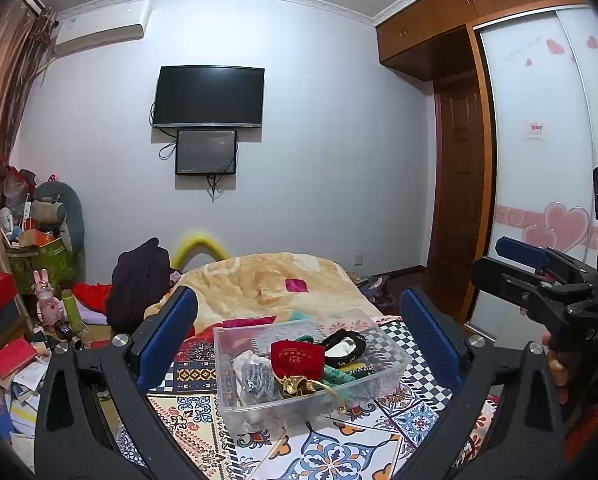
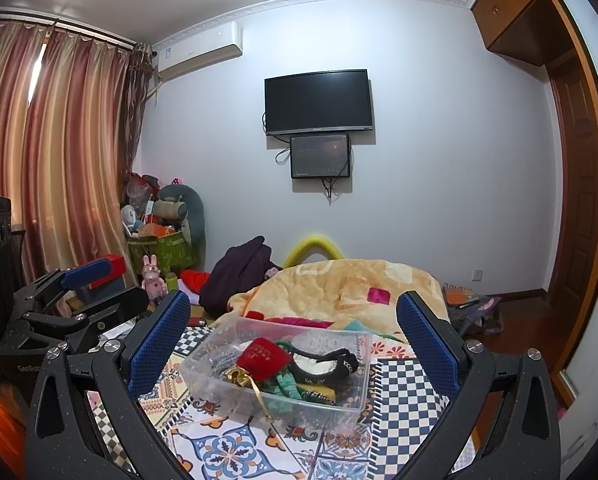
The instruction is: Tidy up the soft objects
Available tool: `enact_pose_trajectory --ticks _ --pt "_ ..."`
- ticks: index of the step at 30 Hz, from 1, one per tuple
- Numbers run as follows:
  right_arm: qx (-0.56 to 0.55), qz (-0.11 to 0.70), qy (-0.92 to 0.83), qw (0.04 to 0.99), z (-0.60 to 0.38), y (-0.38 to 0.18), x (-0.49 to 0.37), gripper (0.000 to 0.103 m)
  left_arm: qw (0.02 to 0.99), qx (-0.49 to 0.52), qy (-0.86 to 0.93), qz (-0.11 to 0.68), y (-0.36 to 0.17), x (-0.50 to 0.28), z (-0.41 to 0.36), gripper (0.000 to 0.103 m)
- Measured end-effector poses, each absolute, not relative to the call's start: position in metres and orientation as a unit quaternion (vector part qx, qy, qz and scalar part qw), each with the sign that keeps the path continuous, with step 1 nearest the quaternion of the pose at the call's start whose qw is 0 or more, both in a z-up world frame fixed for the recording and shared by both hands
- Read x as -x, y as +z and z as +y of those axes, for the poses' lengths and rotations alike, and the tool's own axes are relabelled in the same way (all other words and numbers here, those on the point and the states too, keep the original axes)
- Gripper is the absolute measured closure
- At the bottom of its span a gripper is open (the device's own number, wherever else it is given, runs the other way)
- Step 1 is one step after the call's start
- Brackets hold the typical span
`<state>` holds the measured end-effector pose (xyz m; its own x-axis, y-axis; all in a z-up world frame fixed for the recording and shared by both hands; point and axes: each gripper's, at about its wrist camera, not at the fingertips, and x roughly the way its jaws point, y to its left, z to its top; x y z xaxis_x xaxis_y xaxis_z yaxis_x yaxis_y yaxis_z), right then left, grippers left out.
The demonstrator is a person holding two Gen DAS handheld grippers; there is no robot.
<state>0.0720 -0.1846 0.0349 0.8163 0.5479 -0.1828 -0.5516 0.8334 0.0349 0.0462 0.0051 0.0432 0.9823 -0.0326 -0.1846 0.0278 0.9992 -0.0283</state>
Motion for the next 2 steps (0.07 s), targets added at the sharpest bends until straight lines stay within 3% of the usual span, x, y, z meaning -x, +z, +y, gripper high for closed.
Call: enact_pose_trajectory --ticks 2 --pt "0.011 0.093 0.287 0.953 -0.1844 0.035 -0.072 0.0 0.995 0.012 -0.016 0.094 0.0427 -0.0466 0.0045 0.0"
